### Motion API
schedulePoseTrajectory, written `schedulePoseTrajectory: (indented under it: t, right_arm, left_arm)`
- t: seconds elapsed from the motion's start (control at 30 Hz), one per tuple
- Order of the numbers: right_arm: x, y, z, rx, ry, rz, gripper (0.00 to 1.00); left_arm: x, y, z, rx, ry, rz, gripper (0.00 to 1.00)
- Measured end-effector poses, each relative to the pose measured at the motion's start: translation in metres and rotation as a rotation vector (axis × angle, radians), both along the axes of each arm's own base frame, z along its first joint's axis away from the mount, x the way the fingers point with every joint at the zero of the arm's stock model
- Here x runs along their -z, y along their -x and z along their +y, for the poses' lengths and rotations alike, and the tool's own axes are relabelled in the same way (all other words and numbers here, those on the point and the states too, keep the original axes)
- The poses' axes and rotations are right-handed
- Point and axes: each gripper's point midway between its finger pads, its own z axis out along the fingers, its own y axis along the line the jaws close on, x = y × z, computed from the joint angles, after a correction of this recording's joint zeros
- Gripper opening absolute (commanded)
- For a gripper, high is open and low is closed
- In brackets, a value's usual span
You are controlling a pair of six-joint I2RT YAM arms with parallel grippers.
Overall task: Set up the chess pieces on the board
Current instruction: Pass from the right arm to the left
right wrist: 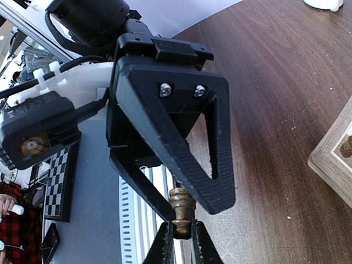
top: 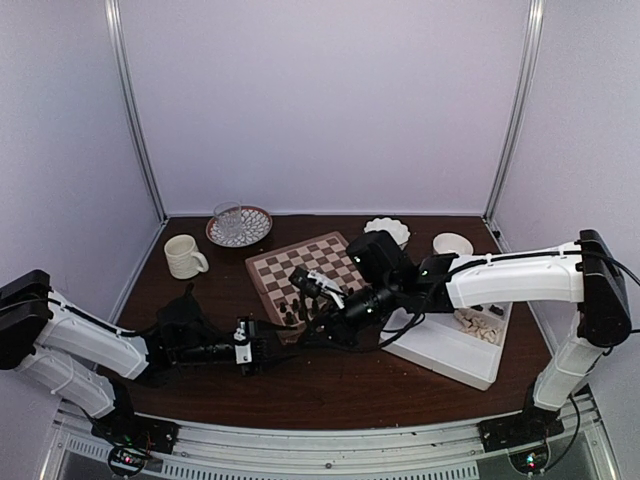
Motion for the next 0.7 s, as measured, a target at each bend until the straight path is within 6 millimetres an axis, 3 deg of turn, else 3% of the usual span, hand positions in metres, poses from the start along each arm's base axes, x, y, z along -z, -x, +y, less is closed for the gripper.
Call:
schedulePoseTrajectory:
  t: [0.3, 0.47, 0.6, 0.7]
  right_arm:
    - [0.003, -0.001, -0.001, 0.005, 0.002, 0.001, 0.00]
    - [0.006, -0.003, -0.002, 0.010, 0.000, 0.003, 0.00]
    - [0.005, -0.004, -0.002, 0.019, -0.012, 0.007, 0.00]
    - [0.005, -0.005, -0.001, 0.021, -0.018, 0.007, 0.00]
  left_arm:
    - [-0.009, 0.000, 0.000, 0.001, 0.029, -0.018, 0.40]
    - [-0.012, 0.001, 0.001, 0.001, 0.041, -0.024, 0.19]
    - [-0.013, 0.002, 0.002, 0.001, 0.044, -0.025, 0.19]
    - [-0.013, 0.002, 0.002, 0.001, 0.044, -0.027, 0.34]
